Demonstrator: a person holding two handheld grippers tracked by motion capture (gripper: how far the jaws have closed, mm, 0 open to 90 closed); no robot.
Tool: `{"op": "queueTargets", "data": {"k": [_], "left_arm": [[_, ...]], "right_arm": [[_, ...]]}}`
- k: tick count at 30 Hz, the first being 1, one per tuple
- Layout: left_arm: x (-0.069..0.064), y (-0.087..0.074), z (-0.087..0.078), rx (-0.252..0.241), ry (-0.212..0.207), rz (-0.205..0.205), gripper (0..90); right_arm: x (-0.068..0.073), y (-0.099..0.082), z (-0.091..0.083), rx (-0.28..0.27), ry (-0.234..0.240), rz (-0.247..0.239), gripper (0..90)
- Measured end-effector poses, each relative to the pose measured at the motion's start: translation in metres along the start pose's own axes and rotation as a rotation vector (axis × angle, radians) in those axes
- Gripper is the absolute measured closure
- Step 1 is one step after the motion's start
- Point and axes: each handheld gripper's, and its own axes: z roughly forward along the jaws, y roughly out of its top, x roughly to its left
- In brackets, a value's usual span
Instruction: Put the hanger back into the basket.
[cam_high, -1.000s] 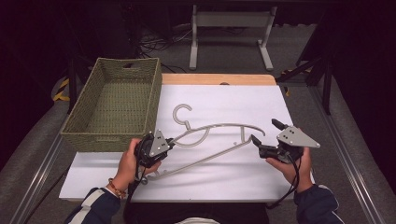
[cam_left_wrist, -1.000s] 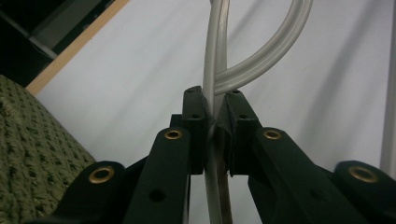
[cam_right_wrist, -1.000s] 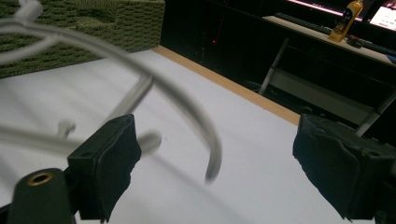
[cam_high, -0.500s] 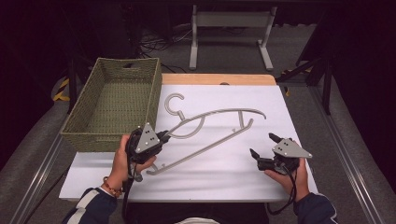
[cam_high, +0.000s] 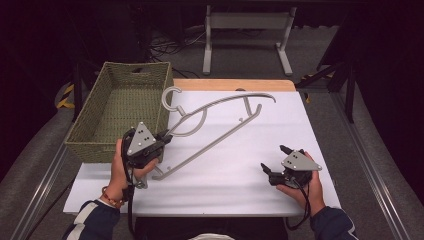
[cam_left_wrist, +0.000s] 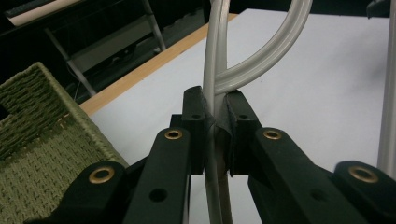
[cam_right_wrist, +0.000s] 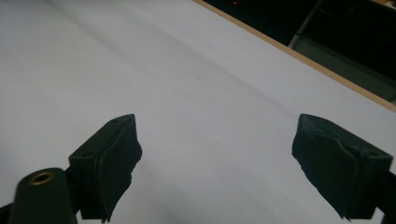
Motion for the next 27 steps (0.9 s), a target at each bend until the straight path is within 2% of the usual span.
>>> {"op": "queueTargets", "data": {"k": [5,16,22,27], "left_arm": [[0.008,0.003,-0.007,-0.021,0.012,-0.037,81.6],[0.021,0.007,-0.02,-0.041,0.055,-0.069,81.6],[0.03,0.017,-0.03,-0.035,0.099,-0.069,81.6],[0.044,0.026,-0.037,-0.027,0.13,-0.07,81.6]], "right_arm": [[0.0,-0.001,0.001,0.008,0.001,0.005,14.8],[0.003,-0.001,0.002,0.002,0.001,-0.003,14.9],[0.003,-0.001,0.003,0.005,0.006,0.002,15.0],[0.003,-0.001,0.003,0.013,0.016,0.004,15.4]]}}
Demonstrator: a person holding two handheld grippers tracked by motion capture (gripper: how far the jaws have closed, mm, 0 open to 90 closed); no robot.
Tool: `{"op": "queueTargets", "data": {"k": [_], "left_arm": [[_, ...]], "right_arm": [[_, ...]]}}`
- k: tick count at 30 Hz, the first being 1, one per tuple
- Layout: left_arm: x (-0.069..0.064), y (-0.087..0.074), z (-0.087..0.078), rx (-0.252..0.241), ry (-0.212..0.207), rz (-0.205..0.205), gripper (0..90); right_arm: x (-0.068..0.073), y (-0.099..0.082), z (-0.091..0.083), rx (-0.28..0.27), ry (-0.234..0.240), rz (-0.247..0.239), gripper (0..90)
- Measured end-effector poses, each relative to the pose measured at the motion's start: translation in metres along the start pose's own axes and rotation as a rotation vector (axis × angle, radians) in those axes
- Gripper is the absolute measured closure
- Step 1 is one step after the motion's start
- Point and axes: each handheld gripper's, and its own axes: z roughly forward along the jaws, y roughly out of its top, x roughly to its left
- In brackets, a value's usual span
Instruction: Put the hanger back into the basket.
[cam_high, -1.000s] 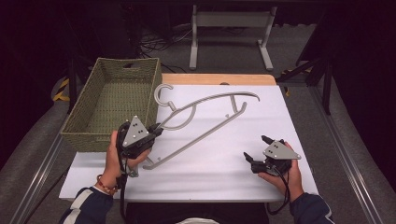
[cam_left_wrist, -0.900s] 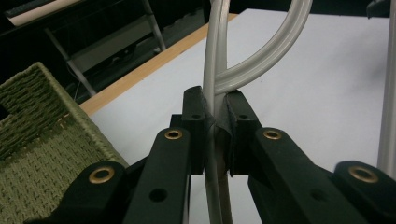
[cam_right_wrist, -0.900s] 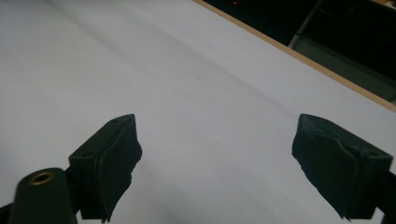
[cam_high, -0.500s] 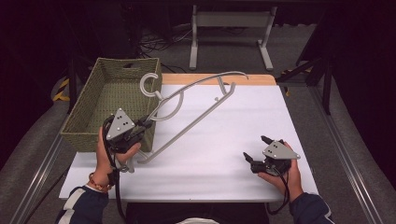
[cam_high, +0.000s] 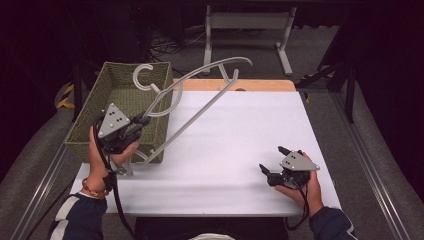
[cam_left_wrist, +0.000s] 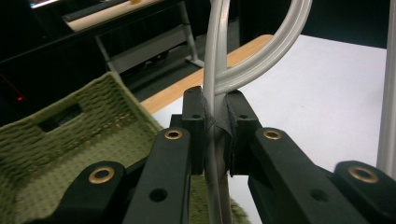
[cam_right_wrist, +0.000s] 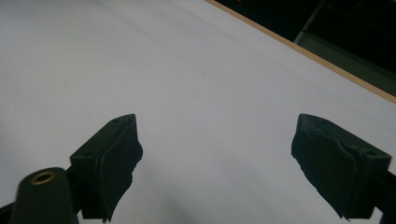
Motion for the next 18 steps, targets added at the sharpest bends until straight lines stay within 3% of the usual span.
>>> {"op": "queueTargets", "data": {"k": [7,18], "left_arm": [[0.025,0.001,0.0,0.011,0.062,-0.015,81.6],[0.057,-0.005,0.013,0.038,0.1,-0.066,81.6]], "right_arm": [[0.001,0.0,0.002,0.005,0.007,-0.002,15.5],[0.001,0.0,0.003,0.008,0.011,0.005,15.7]]}}
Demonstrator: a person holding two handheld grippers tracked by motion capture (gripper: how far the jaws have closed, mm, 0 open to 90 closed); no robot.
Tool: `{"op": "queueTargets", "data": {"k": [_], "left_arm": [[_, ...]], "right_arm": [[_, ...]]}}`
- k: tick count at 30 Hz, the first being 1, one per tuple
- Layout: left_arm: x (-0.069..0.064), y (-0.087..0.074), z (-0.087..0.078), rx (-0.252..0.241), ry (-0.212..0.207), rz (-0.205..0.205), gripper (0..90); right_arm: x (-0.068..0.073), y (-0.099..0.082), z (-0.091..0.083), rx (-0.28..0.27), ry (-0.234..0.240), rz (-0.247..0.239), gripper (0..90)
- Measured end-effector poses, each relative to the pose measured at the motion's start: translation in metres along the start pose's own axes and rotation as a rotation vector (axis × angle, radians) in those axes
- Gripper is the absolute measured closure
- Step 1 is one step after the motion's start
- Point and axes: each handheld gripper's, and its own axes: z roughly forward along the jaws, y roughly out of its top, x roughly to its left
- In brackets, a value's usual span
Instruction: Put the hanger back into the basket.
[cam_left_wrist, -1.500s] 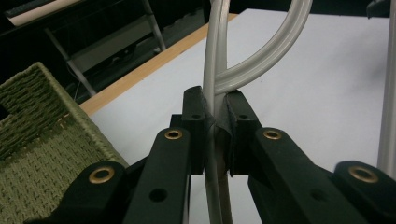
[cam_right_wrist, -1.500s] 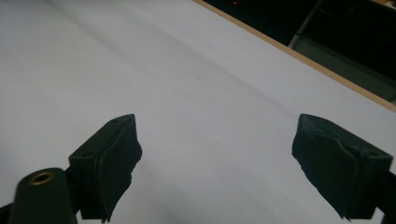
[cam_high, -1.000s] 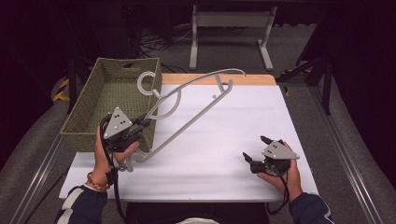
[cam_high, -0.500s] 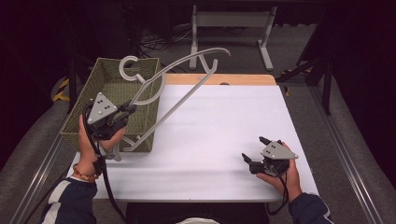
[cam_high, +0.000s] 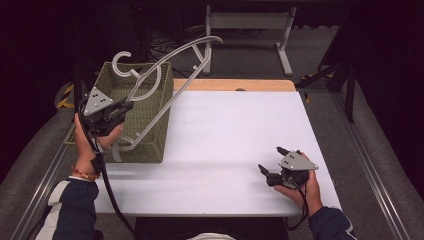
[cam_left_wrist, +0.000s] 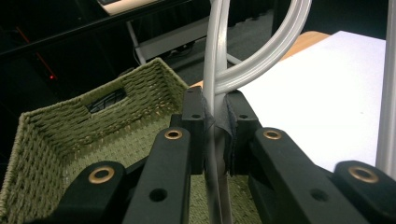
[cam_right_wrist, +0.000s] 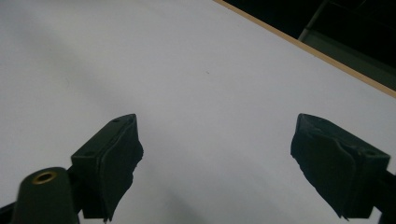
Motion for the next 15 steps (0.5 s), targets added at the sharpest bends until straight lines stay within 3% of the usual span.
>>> {"op": "queueTargets", "data": {"k": [15], "left_arm": [[0.038,0.01,0.018,0.035,0.06,-0.029,81.5]], "right_arm": [[0.001,-0.002,0.003,0.01,0.009,0.006,15.9]]}}
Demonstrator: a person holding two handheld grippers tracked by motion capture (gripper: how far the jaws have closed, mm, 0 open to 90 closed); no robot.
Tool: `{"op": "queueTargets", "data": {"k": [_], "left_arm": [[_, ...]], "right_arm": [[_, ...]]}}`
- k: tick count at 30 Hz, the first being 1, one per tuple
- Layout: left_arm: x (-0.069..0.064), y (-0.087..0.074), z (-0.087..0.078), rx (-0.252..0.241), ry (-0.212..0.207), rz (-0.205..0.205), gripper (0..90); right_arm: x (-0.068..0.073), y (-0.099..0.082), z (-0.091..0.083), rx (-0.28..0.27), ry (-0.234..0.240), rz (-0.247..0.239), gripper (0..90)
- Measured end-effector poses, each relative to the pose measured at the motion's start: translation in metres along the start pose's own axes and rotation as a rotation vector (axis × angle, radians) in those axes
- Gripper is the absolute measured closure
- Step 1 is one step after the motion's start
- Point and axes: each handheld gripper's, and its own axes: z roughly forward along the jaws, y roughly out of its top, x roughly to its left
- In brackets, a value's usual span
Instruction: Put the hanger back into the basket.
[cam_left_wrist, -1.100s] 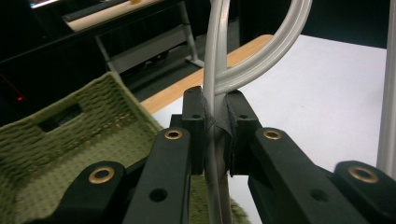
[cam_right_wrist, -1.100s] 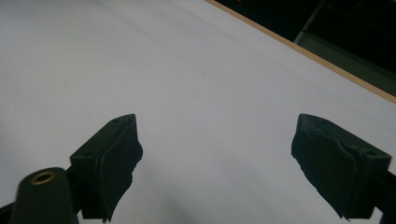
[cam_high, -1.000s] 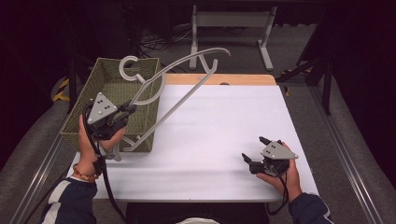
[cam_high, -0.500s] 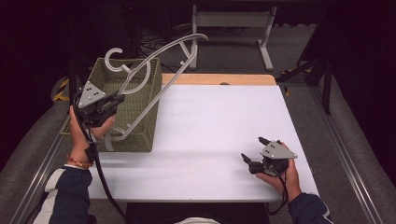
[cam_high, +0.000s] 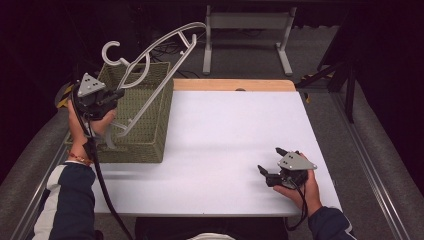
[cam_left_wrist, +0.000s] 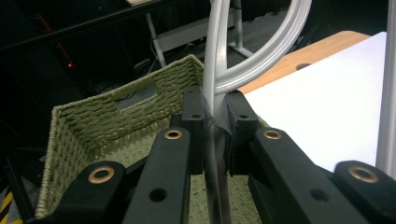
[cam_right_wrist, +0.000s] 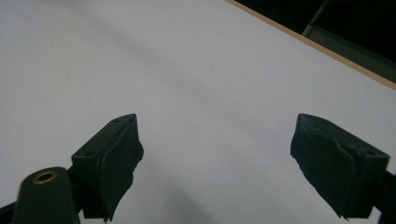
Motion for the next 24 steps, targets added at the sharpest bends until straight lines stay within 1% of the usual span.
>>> {"op": "queueTargets", "data": {"k": [3,4,8,9,12,15,18,19,20,23,24], "left_arm": [[0.005,0.002,0.006,0.011,0.008,0.009,81.5],[0.007,0.003,0.009,0.02,0.018,0.018,81.5],[0.016,0.004,0.019,0.04,0.034,0.018,81.5],[0.018,0.003,0.022,0.05,0.039,0.024,81.5],[0.02,0.002,0.025,0.059,0.045,0.024,81.4],[0.024,-0.001,0.033,0.083,0.051,0.022,81.4],[0.027,-0.004,0.038,0.109,0.061,0.029,81.4],[0.028,-0.006,0.04,0.117,0.062,0.024,81.4],[0.029,-0.007,0.041,0.126,0.069,0.029,81.4],[0.033,-0.011,0.044,0.143,0.082,0.024,81.4],[0.034,-0.012,0.044,0.147,0.092,0.023,81.4]], "right_arm": [[0.0,0.0,0.0,0.002,0.001,0.001,16.0],[0.0,-0.001,0.001,0.005,0.0,0.005,16.1],[-0.002,-0.003,0.003,0.017,-0.001,0.013,16.5],[-0.001,-0.003,0.002,0.017,0.0,0.011,16.5],[-0.001,-0.002,0.002,0.015,-0.004,0.005,16.5],[-0.001,-0.003,0.003,0.02,-0.001,0.007,16.6],[-0.001,-0.003,0.003,0.023,0.0,0.002,16.6],[0.0,-0.003,0.003,0.023,0.002,0.002,16.6],[0.0,-0.003,0.003,0.022,0.002,0.001,16.6],[-0.001,-0.003,0.003,0.024,-0.002,0.006,16.8],[-0.001,-0.004,0.003,0.025,-0.002,0.006,16.9]]}}
